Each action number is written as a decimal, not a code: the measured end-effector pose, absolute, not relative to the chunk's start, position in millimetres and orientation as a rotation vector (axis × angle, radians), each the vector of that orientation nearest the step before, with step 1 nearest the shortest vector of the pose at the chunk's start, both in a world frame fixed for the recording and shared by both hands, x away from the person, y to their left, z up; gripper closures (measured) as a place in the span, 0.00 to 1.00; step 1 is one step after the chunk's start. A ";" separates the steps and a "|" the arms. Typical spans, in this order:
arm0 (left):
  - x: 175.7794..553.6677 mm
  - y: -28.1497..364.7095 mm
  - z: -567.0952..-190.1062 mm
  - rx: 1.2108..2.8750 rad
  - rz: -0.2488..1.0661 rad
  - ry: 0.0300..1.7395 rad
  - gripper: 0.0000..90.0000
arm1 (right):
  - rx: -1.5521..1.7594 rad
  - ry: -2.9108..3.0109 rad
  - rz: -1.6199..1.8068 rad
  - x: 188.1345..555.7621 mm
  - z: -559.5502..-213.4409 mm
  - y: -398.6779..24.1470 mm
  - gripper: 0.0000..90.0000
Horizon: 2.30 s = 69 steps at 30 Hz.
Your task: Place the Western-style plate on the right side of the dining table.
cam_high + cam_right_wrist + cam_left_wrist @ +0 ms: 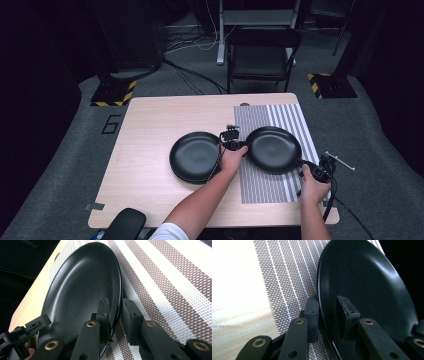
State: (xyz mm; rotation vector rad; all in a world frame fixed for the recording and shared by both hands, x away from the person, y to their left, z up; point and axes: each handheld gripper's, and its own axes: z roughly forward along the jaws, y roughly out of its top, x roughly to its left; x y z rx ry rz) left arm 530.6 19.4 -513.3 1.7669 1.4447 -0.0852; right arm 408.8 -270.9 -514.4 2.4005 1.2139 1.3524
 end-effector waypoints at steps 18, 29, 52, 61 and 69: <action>533.1 19.4 -509.2 1.754 -0.088 1.418 0.67 | 2.373 1.243 1.371 409.2 -509.7 -271.0 0.73; 535.8 27.0 -499.6 1.748 -0.066 1.391 0.56 | 2.296 1.318 1.309 411.2 -501.3 -265.6 0.61; 531.8 61.7 -473.4 1.704 -0.014 1.365 0.51 | 2.101 1.478 1.204 402.1 -482.1 -257.2 0.55; 532.3 98.5 -459.3 1.690 0.050 1.360 0.51 | 2.075 1.493 1.246 397.6 -475.2 -257.4 0.56; 529.8 131.3 -448.2 1.656 0.081 1.368 0.52 | 2.073 1.499 1.259 394.4 -473.6 -256.2 0.57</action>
